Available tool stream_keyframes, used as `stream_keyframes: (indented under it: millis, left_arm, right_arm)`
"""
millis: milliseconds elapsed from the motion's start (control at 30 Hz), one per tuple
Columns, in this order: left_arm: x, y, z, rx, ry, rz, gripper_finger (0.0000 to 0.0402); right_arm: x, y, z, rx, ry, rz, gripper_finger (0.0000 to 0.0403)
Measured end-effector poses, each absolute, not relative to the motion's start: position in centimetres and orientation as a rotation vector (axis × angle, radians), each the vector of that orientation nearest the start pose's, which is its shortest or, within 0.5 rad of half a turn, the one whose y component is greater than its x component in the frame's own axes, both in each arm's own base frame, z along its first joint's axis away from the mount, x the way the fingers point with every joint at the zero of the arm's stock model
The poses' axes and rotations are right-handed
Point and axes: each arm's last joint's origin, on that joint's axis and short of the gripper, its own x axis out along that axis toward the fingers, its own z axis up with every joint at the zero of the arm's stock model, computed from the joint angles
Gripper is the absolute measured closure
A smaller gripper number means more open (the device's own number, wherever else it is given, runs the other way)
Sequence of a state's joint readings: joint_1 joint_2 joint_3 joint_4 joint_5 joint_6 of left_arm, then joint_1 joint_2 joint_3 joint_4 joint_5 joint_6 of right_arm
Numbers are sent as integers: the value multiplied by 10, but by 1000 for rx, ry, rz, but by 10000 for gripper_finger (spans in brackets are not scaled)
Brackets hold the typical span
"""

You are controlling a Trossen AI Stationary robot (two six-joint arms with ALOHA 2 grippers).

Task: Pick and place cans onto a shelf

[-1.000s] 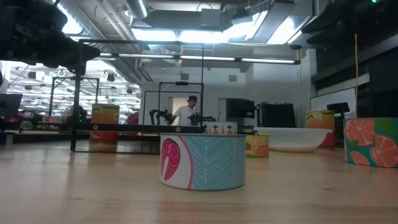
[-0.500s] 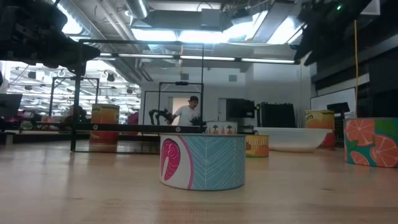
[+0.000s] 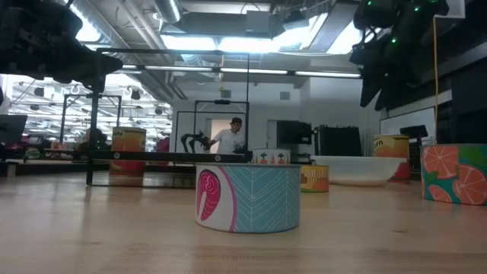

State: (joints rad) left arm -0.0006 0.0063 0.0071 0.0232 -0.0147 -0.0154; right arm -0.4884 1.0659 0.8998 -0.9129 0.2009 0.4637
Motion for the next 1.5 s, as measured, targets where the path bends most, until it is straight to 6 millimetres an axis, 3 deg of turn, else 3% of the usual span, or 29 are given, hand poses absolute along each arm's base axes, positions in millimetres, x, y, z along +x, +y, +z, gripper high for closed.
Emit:
stream_keyframes:
  millis: [600, 900, 1500]
  left_arm:
    - [98, 0, 168, -16, -25, 14, 401]
    - [98, 0, 168, -16, -24, 13, 401]
    - [98, 0, 168, -16, -24, 13, 401]
  right_arm:
    - [187, -107, 233, 586, 1145, -872, 144]
    - [190, -108, 226, 589, 1195, -876, 145]
    - [185, -106, 217, 582, 1234, -890, 247]
